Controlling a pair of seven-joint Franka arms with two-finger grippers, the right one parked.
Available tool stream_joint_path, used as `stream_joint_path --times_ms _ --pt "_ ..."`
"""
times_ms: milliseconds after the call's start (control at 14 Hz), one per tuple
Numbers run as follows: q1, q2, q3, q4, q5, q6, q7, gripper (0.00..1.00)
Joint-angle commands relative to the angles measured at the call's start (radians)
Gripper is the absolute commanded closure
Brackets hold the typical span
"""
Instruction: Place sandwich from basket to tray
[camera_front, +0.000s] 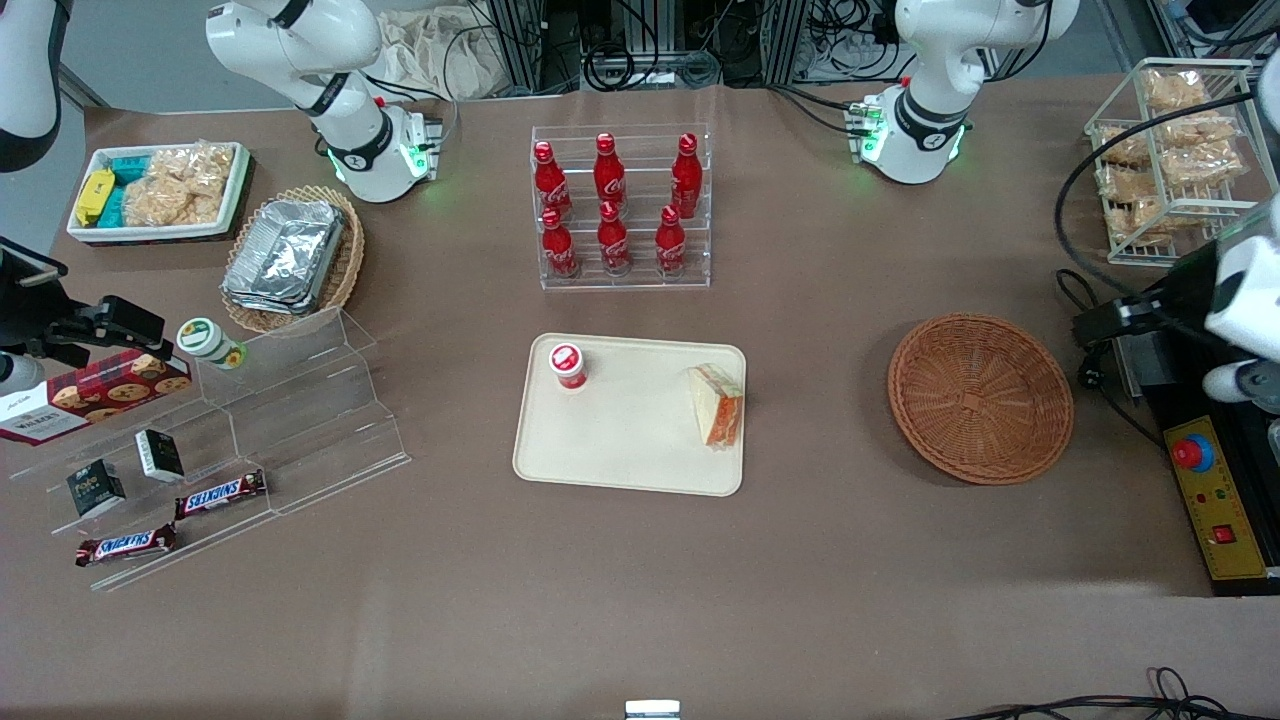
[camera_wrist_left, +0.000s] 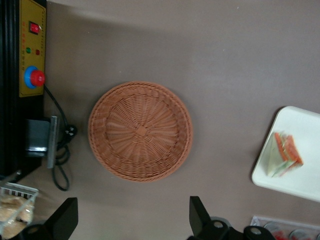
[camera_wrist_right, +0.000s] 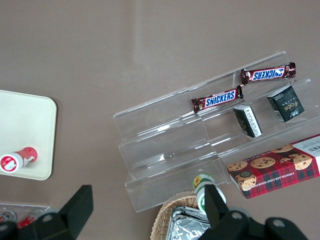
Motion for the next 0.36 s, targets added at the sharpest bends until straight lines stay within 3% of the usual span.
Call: stream_joint_path --times_ms 0,286 --pt "-0.027 -0.060 0.062 -0.070 -0.019 0.000 0.094 0.00" --pt "-0.027 -0.055 0.068 -0.051 -0.015 0.001 0.098 0.00"
